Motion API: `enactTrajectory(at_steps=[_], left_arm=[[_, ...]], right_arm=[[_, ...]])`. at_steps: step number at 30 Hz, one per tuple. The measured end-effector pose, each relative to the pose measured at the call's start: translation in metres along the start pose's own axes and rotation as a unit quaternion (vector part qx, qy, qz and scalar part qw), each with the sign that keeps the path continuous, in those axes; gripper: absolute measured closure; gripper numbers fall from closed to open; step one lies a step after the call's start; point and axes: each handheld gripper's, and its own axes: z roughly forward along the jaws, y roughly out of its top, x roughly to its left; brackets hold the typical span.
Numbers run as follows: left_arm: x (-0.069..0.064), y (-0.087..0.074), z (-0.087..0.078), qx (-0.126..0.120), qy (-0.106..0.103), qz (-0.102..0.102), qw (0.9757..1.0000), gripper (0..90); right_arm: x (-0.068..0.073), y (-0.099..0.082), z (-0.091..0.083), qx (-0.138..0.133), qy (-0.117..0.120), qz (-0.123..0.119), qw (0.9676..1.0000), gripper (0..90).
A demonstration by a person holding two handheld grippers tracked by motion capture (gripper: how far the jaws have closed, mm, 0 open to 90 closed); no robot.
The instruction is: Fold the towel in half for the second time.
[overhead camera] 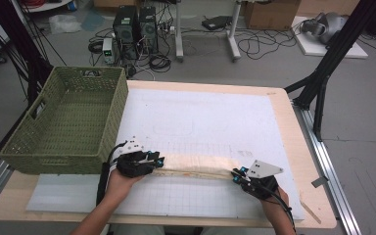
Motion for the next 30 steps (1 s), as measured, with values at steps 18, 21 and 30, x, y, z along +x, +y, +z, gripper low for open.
enactTrajectory(at_steps=[18, 21, 30], left_arm=[[-0.002, -0.006, 0.007, 0.025, 0.026, 0.018, 0.9992, 72.1], [-0.002, -0.006, 0.007, 0.029, 0.027, 0.025, 0.9989, 73.3], [-0.003, -0.005, 0.009, 0.047, 0.037, 0.039, 0.9975, 74.6]], right_arm=[[0.020, 0.048, 0.037, -0.043, -0.003, 0.046, 0.9980, 59.5], [0.022, 0.037, 0.049, -0.012, -0.001, 0.047, 0.9988, 63.3], [0.004, 0.013, 0.036, 0.012, -0.019, 0.065, 0.9976, 63.0]])
